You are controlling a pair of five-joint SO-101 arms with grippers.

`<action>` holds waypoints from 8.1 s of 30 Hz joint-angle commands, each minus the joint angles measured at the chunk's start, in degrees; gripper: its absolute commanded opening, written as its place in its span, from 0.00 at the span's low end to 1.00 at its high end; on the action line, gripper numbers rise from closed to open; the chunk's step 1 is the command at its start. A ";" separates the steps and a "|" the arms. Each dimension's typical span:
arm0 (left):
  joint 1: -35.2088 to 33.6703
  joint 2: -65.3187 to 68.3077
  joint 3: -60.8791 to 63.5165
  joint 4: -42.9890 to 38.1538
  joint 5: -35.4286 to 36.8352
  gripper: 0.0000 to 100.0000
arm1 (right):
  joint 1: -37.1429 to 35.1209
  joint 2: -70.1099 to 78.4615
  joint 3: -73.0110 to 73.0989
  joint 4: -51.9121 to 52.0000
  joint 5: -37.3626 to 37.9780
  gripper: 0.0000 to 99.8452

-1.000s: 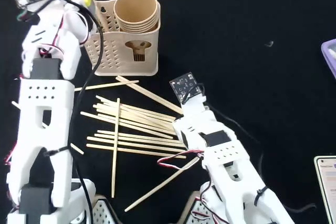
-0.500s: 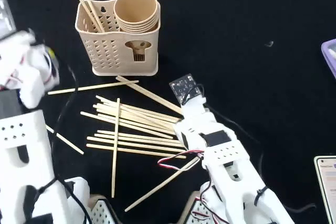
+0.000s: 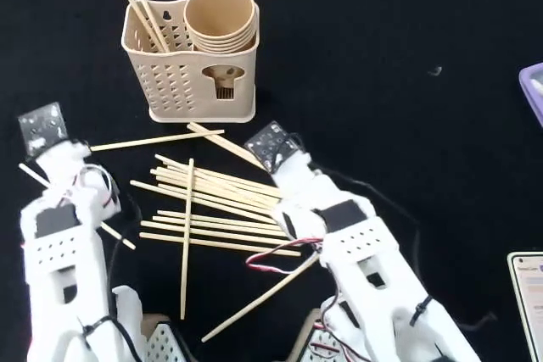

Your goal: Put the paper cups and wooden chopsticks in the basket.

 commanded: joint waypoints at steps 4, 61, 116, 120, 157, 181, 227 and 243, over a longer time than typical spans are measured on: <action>-0.22 -2.90 8.84 -11.78 0.00 0.10 | -2.90 14.55 -11.12 -0.18 3.69 0.13; 4.18 -2.90 13.23 -17.05 -0.18 0.10 | 1.93 4.09 -4.70 29.63 47.74 0.12; 4.18 -2.73 13.23 -17.14 -0.26 0.10 | 39.03 4.53 -6.73 12.75 41.41 0.01; 4.18 -2.73 13.23 -17.14 -0.26 0.10 | 42.37 4.53 -3.74 11.78 41.41 0.01; 4.18 -2.46 13.32 -17.05 -0.26 0.10 | 21.19 33.45 -26.51 11.69 25.14 0.23; 4.18 -2.46 13.32 -17.05 -0.26 0.10 | 21.27 34.77 -22.90 8.44 25.32 0.01; 4.18 -2.37 13.32 -17.05 -0.26 0.10 | 20.31 39.16 -24.84 6.24 31.38 0.04; 4.18 -2.46 13.32 -17.05 -0.26 0.10 | 13.80 11.03 -24.48 24.79 25.85 0.01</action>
